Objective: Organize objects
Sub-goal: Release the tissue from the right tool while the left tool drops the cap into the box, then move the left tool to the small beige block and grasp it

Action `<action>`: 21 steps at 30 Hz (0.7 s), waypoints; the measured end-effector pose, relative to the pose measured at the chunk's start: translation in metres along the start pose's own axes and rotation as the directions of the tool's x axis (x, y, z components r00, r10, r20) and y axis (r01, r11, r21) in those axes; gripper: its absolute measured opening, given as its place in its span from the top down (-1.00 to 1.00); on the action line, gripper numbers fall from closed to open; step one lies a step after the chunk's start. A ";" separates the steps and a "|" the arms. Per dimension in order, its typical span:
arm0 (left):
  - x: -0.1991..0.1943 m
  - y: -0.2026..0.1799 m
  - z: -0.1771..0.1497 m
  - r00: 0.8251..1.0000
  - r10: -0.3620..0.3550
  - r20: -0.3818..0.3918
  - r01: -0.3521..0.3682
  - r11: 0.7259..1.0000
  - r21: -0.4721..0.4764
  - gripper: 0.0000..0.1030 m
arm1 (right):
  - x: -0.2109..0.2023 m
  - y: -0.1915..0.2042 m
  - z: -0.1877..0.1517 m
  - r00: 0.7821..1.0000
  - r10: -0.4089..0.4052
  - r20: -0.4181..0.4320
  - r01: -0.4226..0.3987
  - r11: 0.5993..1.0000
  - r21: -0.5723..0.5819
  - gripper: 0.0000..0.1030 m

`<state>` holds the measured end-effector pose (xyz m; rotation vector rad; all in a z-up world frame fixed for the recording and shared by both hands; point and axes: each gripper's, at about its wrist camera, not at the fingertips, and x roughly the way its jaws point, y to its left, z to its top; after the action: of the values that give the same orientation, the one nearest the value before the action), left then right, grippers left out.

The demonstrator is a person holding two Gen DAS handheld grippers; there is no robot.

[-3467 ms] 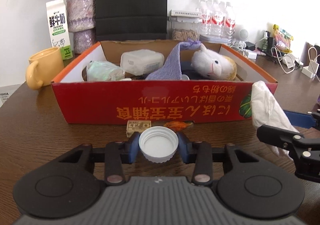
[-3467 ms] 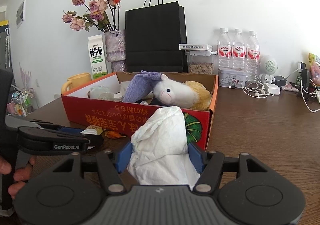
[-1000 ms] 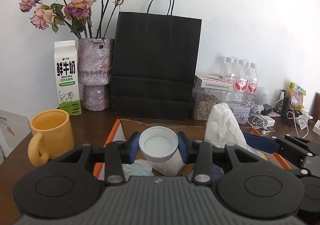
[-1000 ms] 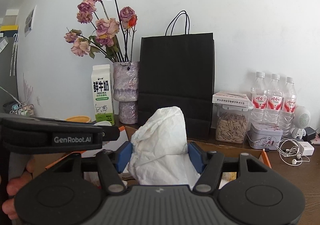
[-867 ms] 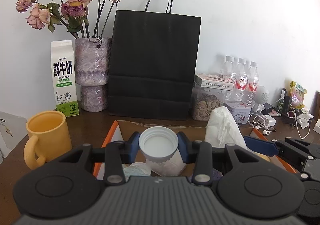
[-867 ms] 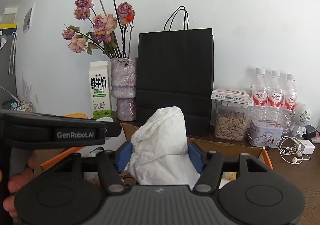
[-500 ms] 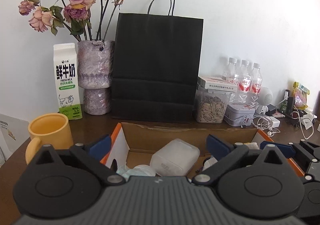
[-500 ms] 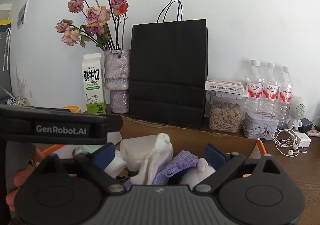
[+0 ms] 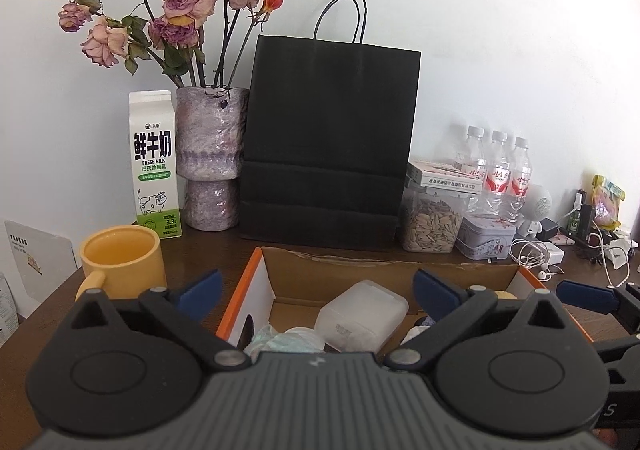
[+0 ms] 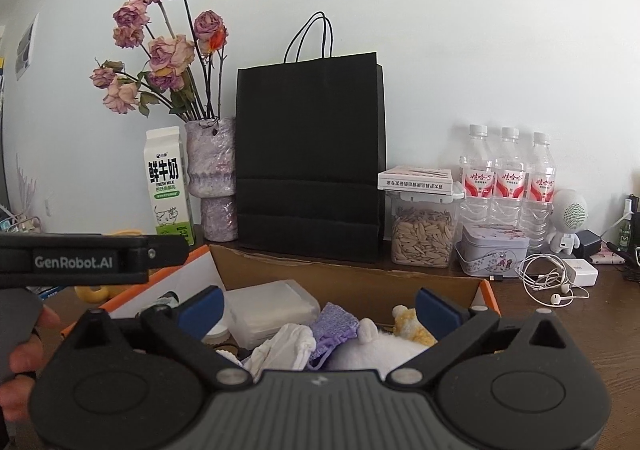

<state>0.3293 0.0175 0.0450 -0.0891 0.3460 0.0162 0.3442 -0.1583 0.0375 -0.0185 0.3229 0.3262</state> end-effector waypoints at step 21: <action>-0.072 -0.003 -0.062 0.991 0.007 -0.132 -0.001 0.999 0.046 -1.00 | -0.085 0.000 -0.049 0.997 -0.048 -0.064 0.043 0.997 -0.066 -0.99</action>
<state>0.2407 0.0086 0.0121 -0.0443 0.4788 0.0064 0.2532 -0.1883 0.0180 -0.1002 0.3763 0.2912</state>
